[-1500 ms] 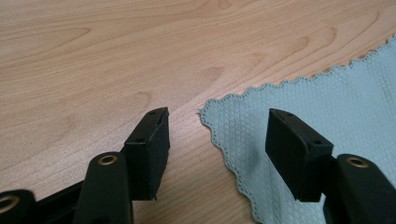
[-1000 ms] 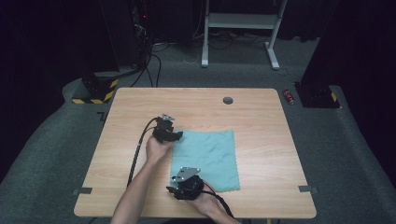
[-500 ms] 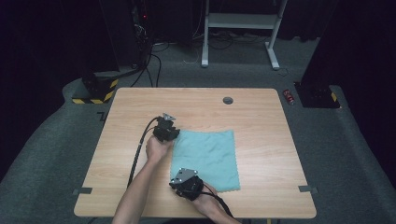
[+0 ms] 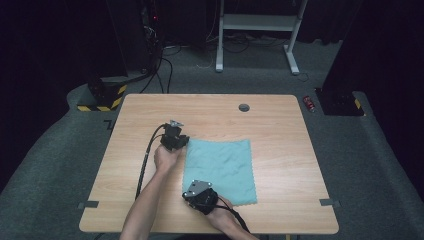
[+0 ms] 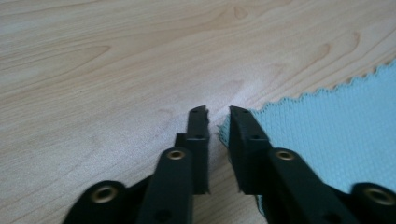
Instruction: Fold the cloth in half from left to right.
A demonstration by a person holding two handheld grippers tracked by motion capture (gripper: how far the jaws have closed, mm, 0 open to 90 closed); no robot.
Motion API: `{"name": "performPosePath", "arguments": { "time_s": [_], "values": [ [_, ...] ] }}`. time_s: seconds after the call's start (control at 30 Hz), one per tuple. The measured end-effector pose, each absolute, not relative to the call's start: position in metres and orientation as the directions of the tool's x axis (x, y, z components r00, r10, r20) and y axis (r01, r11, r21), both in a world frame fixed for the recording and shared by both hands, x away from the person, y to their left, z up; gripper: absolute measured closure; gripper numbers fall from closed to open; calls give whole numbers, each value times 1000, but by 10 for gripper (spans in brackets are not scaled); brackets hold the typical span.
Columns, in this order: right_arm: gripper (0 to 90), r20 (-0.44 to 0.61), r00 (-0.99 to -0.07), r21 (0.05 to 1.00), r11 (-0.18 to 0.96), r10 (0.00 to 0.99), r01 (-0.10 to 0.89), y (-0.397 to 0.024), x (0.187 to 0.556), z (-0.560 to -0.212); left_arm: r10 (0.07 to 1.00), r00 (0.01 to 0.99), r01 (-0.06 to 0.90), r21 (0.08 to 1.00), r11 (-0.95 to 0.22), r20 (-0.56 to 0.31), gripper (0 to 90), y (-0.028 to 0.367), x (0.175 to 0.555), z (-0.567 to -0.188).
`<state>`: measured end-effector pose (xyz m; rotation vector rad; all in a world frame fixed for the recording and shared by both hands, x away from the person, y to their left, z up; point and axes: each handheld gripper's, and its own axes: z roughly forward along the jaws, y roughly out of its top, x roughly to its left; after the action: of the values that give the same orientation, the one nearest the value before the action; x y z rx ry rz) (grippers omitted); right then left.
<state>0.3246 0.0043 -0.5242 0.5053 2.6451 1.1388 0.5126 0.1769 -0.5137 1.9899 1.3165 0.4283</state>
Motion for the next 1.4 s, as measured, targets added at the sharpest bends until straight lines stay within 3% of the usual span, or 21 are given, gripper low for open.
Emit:
{"name": "performPosePath", "arguments": {
  "time_s": [0.1, 0.23, 0.3, 0.43, 0.6, 0.83, 1.4],
  "values": [
    [891, -63, -917, 733, 642, 393, 225, 4, 325, -524, 901, 424, 667, 706, -238, -97, 613, 177, 514, -515],
    [891, -63, -918, 733, 642, 392, 224, 4, 325, -524, 900, 424, 661, 715, -229, -104, 601, 175, 515, -518],
    [892, -63, -918, 733, 642, 392, 224, 4, 325, -524, 896, 429, 657, 719, -226, -111, 624, 171, 515, -518],
    [894, -67, -919, 730, 647, 389, 221, 5, 325, -524, 887, 460, 634, 713, -299, -37, 740, 161, 513, -517],
    [896, -74, -918, 728, 650, 390, 218, 6, 324, -523, 873, 484, 657, 681, -325, -50, 889, 157, 517, -513],
    [898, -61, -918, 749, 626, 392, 218, 3, 323, -517, 870, 484, 666, 683, -300, -90, 900, 162, 520, -503],
    [900, -48, -920, 772, 599, 390, 214, 0, 322, -503, 862, 498, 652, 695, -301, -94, 900, 170, 521, -486]
  ]
}}
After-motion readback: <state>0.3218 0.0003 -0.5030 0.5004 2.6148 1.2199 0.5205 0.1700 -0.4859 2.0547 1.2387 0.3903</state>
